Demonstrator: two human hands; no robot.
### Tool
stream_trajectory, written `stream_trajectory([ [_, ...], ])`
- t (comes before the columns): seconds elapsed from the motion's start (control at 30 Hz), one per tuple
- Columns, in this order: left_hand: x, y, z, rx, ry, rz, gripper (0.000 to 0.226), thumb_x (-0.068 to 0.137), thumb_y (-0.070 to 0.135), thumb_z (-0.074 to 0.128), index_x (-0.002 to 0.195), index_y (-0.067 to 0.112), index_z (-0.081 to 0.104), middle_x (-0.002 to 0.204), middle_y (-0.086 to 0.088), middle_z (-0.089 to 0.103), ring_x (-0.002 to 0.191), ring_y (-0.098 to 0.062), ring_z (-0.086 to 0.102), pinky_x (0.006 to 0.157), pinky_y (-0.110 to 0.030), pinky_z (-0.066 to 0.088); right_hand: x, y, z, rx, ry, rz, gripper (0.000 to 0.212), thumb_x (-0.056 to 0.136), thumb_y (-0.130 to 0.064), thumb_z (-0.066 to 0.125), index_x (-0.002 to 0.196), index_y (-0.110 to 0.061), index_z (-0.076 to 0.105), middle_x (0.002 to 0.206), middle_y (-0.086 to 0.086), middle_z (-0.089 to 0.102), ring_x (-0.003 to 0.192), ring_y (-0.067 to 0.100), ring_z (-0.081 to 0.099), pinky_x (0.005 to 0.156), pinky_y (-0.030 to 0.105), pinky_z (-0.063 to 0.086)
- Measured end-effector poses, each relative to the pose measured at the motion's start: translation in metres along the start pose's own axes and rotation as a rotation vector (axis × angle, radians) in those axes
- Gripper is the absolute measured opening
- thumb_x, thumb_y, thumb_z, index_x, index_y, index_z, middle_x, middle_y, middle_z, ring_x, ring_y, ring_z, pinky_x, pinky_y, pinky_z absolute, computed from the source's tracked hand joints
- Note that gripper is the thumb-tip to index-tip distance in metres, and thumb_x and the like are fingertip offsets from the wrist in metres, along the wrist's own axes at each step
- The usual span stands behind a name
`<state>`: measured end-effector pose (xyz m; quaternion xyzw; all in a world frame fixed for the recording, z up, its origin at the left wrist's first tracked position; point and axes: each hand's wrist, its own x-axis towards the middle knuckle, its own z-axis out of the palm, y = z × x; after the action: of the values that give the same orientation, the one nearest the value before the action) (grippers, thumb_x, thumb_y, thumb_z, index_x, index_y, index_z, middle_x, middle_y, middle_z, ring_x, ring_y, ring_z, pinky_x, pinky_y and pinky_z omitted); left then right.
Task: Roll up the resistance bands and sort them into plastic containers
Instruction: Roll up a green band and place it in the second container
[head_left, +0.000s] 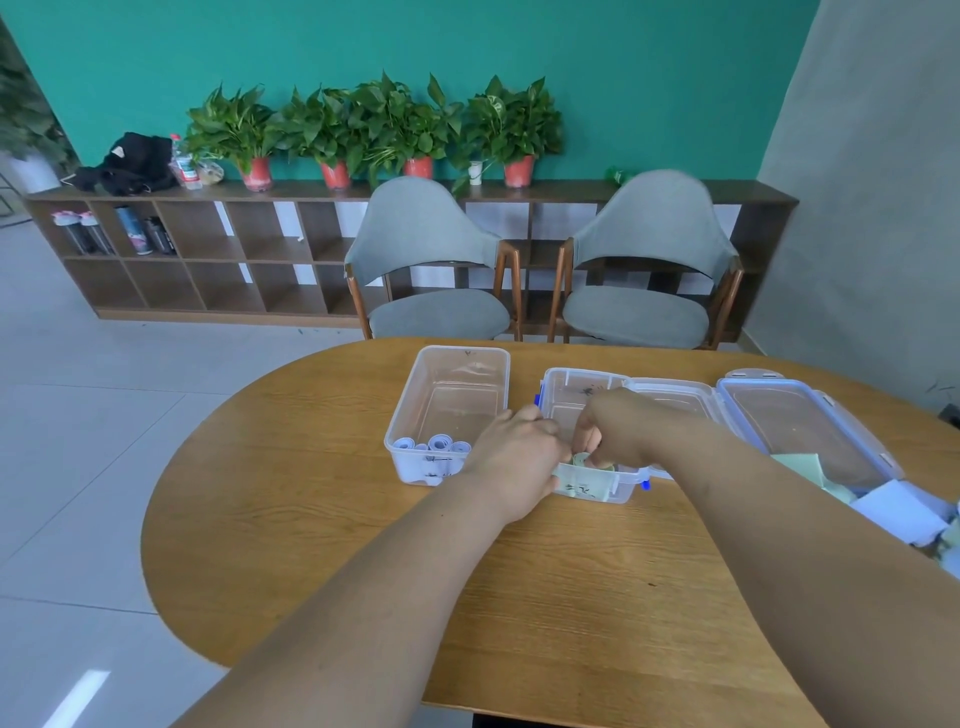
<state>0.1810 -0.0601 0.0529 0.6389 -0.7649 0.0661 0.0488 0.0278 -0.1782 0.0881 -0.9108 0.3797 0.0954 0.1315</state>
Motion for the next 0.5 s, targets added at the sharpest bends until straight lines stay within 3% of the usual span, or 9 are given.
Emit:
stream_trajectory([
  [0.5, -0.0006, 0.0013, -0.0033, -0.041, -0.019, -0.022, 0.034, 0.098, 0.034, 0.068, 0.132, 0.029, 0.071, 0.128, 0.007, 0.065, 0.123, -0.022, 0.045, 0.101, -0.039, 0.041, 0.0045, 0.0089, 0.007, 0.046, -0.052, 0.025, 0.024, 0.098, -0.027, 0.071, 0.122, -0.027, 0.075, 0.121, -0.006, 0.069, 0.112, 0.018, 0.064, 0.102, 0.036, 0.053],
])
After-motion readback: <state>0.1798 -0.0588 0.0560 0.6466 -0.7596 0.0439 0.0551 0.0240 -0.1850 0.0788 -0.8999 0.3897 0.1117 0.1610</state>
